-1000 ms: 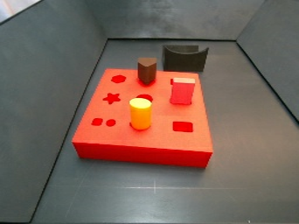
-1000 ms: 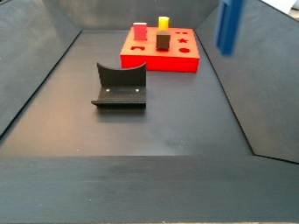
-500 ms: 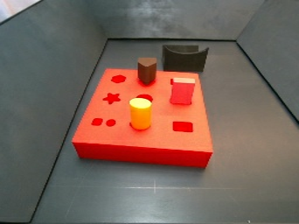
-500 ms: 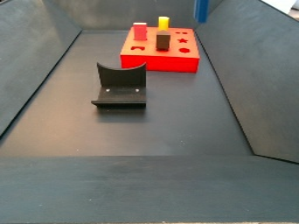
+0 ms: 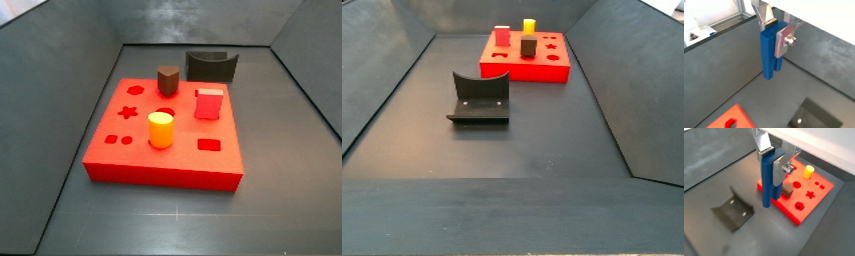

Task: Pick up the square-circle object. Move up. Move to above the board. Insert the square-circle object.
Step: Move to above the board.

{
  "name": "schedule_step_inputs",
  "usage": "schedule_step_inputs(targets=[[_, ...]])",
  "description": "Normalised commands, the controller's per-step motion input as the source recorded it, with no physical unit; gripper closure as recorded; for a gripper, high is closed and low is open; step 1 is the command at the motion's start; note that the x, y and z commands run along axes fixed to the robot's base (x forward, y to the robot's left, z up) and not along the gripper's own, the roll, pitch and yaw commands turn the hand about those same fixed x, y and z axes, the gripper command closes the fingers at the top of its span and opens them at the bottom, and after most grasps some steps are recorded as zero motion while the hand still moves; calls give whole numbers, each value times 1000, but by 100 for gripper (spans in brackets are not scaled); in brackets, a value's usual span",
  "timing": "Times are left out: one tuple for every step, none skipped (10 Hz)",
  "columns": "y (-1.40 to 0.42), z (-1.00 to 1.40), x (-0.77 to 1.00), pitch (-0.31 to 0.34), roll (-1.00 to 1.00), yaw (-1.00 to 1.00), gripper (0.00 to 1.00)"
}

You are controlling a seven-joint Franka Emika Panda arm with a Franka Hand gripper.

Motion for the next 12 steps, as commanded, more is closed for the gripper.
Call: schedule_step_inputs(targets=[[-1000,97,74,25,-8,6,100],[-1000,101,74,36,0,9,100],[-1000,104,77,50,-7,8,100],[-1000,108,85,66,-12,9,100],[-1000,110,98,90,3,7,100],[-1000,113,112,107,3,7,100],[-1000,120,139,131,5,5,100],[-1000,123,157,140,6,9,100],[-710,94,153,150,17,9,100],[-458,65,130,137,26,10,100],[-245,42,91,115,44,6,100],[-182,33,78,101,49,10,100]])
